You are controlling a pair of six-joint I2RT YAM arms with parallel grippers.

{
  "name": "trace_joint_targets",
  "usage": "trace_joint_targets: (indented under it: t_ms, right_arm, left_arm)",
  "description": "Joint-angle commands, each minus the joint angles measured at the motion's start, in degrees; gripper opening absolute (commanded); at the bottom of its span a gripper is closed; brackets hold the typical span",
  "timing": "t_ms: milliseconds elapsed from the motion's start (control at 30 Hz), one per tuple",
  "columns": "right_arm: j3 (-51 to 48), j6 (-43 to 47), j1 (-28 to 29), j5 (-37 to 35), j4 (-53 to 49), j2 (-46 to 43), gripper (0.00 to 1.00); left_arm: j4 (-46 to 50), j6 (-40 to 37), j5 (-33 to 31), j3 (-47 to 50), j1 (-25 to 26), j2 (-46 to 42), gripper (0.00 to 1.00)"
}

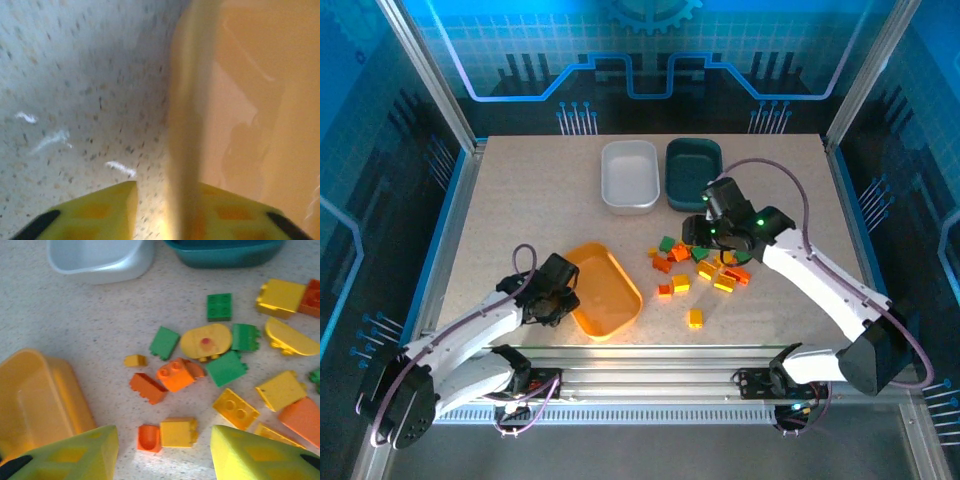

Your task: Sort the legos into containers by color

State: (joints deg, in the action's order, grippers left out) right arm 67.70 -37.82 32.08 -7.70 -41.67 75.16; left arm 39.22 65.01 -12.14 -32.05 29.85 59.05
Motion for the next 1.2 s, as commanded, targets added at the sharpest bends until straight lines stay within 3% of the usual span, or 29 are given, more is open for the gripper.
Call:
trace_joint_targets:
  t_ms: [0,100,300,533,700,833,967,1167]
  right_arm:
    - [-3.5,2.6,-2.0,4.2,2.8,-3.5,0.53]
    - [-6.1,3.3,-2.5,4.8,3.8,-5.1,0.53]
    - [-9.1,5.1,-6.2,7.1,4.8,-6.4,0.53]
    - [-10.9,6.6,-10.5,11.1,7.3,-5.5,0.53]
    - [-10.7,7.9,-13.6,12.6,6.4,-4.8,0.53]
    - [-11.2,8.2,-16.3,13.6,6.4,-5.3,0.53]
    - [-11.2,8.5,-18.1,14.1,6.1,-4.3,0.53]
    - [-11.5,8.9,-19.9,14.0,6.0,-3.3,0.53]
  left_arm:
    - [4.7,-3.0,-13.3,-6.1,-0.1,1.1,0.03]
    - [6.9,-6.3,-18.5,-9.3,-1.9,2.1,0.0]
    - [1.6,-16.4,-17.8,-12.8,-9.6,5.5,0.0]
    - [0.6,-36.2,-21.8,-32.9,-20.5,23.4,0.0]
    - [-3.7,-50.1,-15.6,-44.4,-24.6,34.0,0.0]
    - [-7.1,-56.1,-3.9,-50.5,-28.4,40.4,0.0]
    - [-0.7,-63.5,-1.4,-63.9,-28.7,52.3,0.0]
    - [2.3,-65.2,5.2,-74.6,-31.7,62.9,0.0]
